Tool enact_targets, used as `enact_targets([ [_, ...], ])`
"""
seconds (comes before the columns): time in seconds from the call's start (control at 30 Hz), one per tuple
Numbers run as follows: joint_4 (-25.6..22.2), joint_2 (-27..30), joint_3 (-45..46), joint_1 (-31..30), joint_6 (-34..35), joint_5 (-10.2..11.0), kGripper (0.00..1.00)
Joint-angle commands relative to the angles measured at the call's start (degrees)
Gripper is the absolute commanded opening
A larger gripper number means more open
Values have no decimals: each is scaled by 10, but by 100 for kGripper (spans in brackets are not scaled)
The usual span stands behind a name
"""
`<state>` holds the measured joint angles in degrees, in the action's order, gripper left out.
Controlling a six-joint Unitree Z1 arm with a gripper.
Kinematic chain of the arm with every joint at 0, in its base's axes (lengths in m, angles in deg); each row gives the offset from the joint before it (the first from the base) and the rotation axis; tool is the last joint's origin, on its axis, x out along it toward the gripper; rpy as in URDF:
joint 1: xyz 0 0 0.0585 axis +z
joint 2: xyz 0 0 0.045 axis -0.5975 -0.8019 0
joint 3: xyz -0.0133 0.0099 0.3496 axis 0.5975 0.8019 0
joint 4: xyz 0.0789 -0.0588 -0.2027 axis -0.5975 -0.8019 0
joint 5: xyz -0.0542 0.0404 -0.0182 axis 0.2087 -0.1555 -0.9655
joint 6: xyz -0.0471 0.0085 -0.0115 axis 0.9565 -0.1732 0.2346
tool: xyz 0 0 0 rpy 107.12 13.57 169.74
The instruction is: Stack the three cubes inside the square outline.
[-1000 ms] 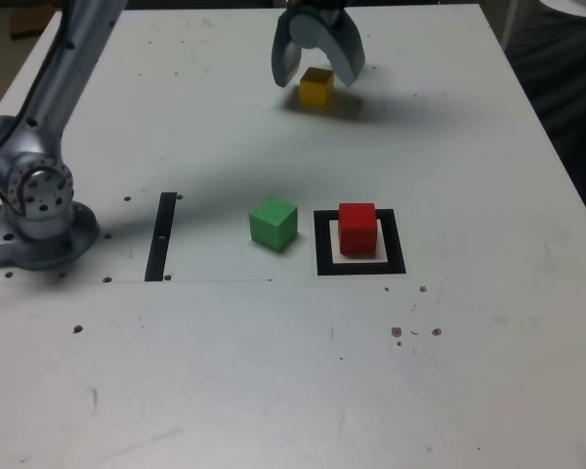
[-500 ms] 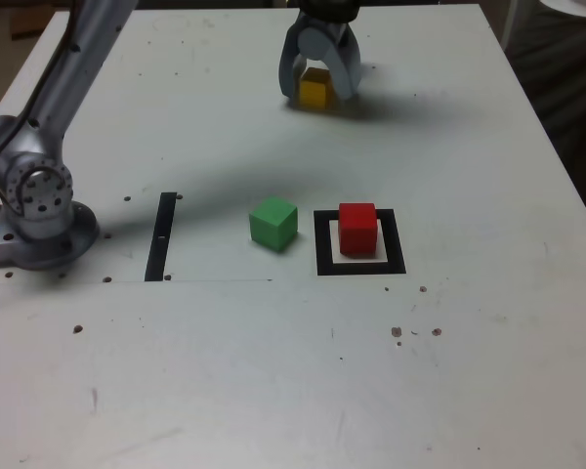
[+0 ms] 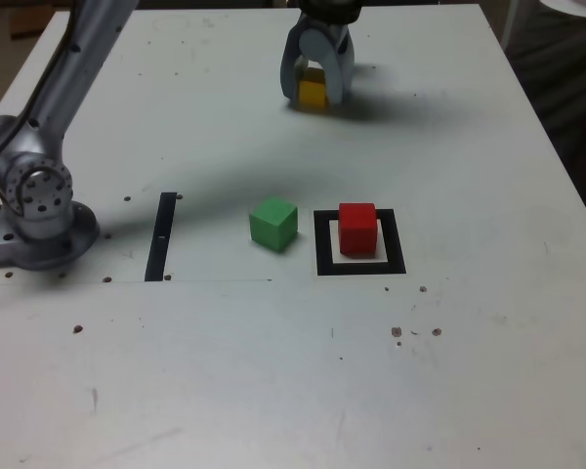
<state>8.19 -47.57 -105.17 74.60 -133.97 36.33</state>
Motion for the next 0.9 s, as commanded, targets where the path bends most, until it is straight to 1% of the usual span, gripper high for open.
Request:
enact_targets([
  [0.0,1,3,2,-1,1,-1,33],
  [0.27,1,15,4,-4,5,1,33],
  [0.5,-9,56,12,-27,26,0,33],
  [0.67,-23,89,38,-56,62,-10,33],
  [0.87,-24,133,84,-98,121,-22,33],
])
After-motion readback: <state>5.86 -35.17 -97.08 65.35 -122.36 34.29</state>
